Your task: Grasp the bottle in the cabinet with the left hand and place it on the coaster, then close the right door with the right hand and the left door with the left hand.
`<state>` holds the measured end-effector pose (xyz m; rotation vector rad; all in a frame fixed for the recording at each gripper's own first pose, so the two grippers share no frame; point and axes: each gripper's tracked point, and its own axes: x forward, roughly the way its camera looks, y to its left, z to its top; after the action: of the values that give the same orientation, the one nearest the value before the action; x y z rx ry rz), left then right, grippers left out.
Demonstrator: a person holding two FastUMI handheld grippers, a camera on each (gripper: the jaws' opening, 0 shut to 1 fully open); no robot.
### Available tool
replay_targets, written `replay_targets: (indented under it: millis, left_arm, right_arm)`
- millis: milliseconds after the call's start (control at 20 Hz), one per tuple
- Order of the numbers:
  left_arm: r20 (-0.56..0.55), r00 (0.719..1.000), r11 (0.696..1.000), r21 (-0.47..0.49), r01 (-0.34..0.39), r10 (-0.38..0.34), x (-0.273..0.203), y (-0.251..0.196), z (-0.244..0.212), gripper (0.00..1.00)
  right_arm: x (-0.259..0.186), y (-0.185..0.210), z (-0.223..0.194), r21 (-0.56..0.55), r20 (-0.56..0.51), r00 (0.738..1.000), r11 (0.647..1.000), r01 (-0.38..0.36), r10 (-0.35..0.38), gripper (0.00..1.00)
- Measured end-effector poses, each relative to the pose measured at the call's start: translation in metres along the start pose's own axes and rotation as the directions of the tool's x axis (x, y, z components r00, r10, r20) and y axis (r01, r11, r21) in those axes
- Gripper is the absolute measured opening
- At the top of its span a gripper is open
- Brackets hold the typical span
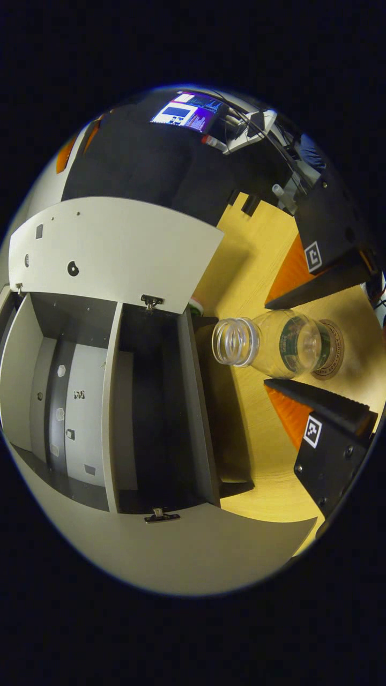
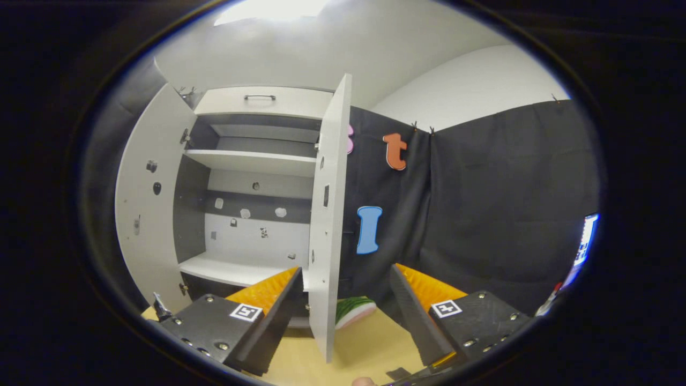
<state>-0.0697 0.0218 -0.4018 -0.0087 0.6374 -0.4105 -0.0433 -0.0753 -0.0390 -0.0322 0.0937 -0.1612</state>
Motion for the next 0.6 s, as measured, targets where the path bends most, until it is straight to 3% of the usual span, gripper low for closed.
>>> replay_targets:
  millis: [400,600]
  left_arm:
    - [-0.04,0.998,0.999,-0.005,-0.042,0.041,0.006,0.009,0.003,0.88]
    - [-0.012,0.998,0.998,-0.022,-0.057,0.057,0.004,0.013,0.018,0.97]
  right_arm:
    - [-0.003,-0.006,-0.005,0.0,-0.008,1.0,1.0,0.013,-0.013,0.99]
    - [-0.003,-0.009,-0.006,-0.001,-0.007,1.0,1.0,0.022,-0.022,0.99]
